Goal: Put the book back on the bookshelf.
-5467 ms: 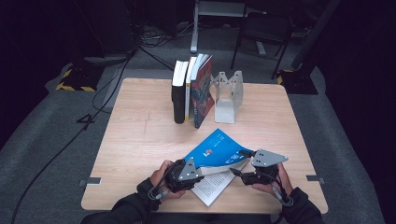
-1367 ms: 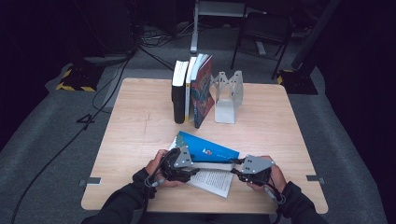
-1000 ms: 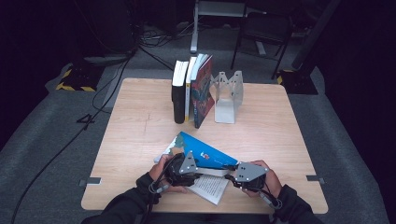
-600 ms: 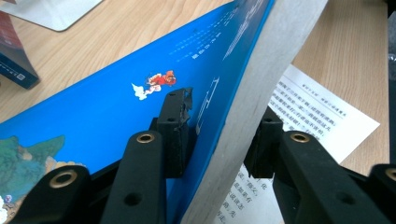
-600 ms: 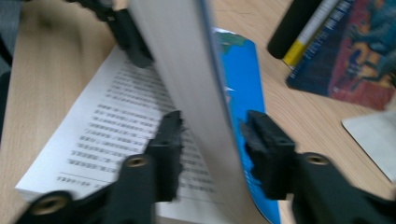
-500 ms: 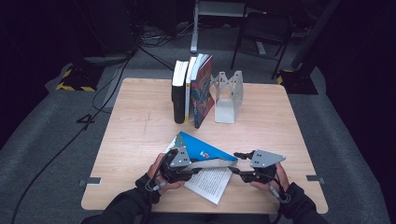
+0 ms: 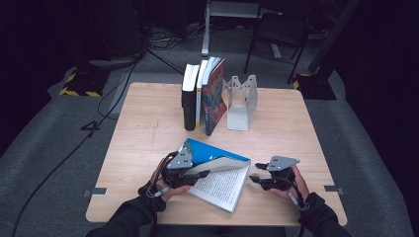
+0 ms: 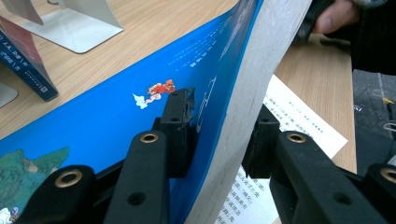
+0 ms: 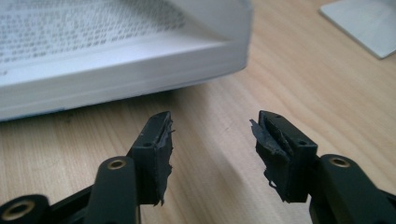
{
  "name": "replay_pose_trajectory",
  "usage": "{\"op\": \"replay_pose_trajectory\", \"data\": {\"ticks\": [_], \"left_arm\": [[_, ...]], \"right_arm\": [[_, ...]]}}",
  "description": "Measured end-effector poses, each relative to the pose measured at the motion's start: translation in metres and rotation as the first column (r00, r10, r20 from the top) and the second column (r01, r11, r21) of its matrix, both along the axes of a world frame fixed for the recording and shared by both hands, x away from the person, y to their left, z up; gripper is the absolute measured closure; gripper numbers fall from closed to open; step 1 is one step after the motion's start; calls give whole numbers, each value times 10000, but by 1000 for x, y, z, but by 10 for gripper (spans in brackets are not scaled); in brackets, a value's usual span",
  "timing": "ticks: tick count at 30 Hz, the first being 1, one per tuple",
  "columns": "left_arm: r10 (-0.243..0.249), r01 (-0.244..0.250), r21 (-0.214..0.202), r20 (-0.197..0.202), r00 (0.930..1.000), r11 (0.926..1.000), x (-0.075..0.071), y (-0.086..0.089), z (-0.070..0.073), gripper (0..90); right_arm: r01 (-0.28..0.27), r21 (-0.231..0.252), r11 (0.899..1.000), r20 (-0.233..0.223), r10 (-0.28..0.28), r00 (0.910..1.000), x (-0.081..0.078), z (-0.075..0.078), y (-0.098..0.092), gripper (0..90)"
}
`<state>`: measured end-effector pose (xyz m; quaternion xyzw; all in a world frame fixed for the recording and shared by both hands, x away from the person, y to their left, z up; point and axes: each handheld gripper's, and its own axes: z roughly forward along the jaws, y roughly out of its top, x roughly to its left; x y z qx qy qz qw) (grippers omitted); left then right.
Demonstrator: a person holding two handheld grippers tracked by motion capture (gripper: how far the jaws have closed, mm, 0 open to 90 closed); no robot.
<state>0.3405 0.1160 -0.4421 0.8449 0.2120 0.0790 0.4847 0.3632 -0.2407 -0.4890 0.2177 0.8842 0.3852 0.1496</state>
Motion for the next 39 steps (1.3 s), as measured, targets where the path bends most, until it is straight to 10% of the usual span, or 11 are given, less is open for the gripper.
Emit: {"op": "replay_pose_trajectory", "data": {"ticks": [16,28,39], "left_arm": [[-31,32,-74,150,9999,10000,0,-1,6,684],[28,29,-868,658,9978,9962,-18,3,33,738],[755,-655,-740,1425,9869,9951,-41,22,37,716]], "right_arm": [[-979,1174,9882,20,983,9951,-10,-1,22,518],[-812,2631,9613,1149,523,9920,-19,55,23,511],[-1289,2094,9693,2120,837,9737,-20,96,58,510]]}}
